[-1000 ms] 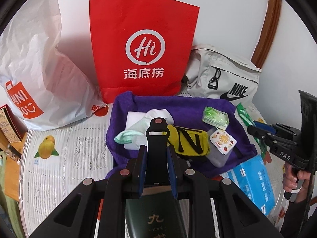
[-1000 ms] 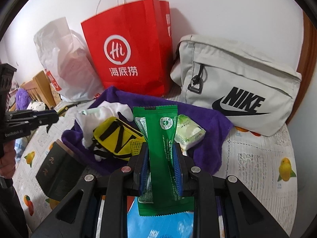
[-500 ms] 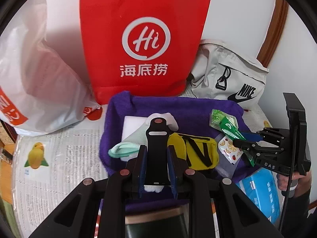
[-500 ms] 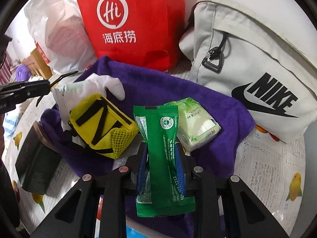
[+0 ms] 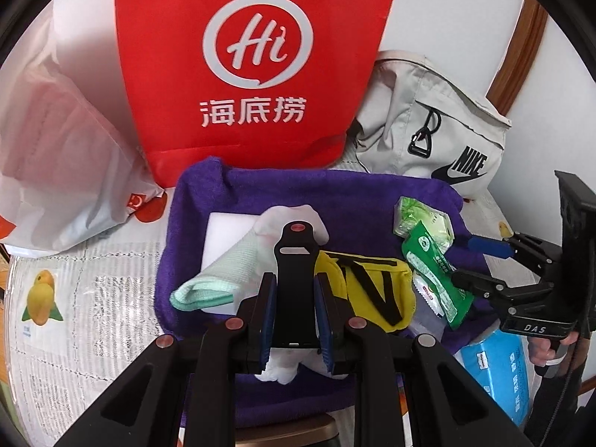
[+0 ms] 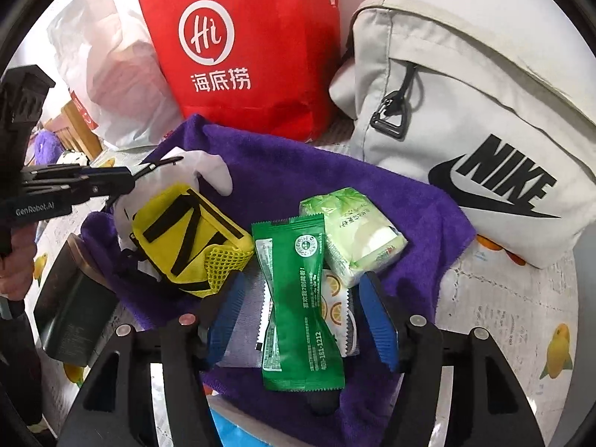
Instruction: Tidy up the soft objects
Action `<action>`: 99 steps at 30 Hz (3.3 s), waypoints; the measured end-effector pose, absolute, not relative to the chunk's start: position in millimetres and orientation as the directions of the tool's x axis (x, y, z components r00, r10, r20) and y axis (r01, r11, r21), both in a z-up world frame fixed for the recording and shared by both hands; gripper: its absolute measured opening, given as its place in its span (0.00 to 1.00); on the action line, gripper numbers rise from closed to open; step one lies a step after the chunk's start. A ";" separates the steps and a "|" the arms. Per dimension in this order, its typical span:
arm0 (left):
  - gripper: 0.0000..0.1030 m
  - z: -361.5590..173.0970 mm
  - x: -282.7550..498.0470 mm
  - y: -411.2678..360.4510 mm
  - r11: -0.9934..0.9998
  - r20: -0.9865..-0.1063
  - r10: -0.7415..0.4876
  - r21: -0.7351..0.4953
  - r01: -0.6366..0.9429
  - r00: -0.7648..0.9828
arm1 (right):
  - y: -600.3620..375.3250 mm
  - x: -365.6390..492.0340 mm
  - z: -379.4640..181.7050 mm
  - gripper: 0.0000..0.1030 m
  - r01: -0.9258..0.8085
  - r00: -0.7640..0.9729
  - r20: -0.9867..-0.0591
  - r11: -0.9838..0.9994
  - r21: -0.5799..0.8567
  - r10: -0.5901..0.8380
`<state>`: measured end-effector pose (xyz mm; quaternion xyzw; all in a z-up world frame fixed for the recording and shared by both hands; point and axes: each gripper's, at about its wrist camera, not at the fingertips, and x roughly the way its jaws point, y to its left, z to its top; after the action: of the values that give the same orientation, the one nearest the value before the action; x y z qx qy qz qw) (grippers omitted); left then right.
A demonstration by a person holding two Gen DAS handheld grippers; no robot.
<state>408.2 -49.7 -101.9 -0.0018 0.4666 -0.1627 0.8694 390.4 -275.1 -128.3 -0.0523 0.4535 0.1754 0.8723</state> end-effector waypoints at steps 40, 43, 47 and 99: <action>0.62 -56.6 361.1 -54.6 0.972 -0.801 -0.193 -0.076 0.224 0.567 | -289.2 302.8 -70.4 0.81 -0.176 0.654 -0.750 0.984 -0.022 0.100; 0.68 -45.8 335.4 -49.9 0.980 -0.792 -0.148 -0.036 0.197 0.593 | -289.5 286.3 -60.4 0.86 -0.132 0.676 -0.734 0.991 -0.038 0.062; 0.82 -31.7 295.8 -40.5 0.984 -0.778 -0.146 -0.049 0.173 0.611 | -295.2 256.3 -46.7 0.91 -0.093 0.695 -0.715 0.996 0.012 0.074; 0.98 16.0 0.2 -36.6 0.995 -0.647 -0.084 -0.008 0.103 0.757 | -268.7 -9.5 -26.2 1.00 -0.048 0.760 -0.644 0.996 0.070 0.081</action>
<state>0.2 -36.6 16.0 0.0141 0.3446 -0.0498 0.9373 -9.5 -268.7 -26.2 0.0245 0.3445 0.0344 0.9378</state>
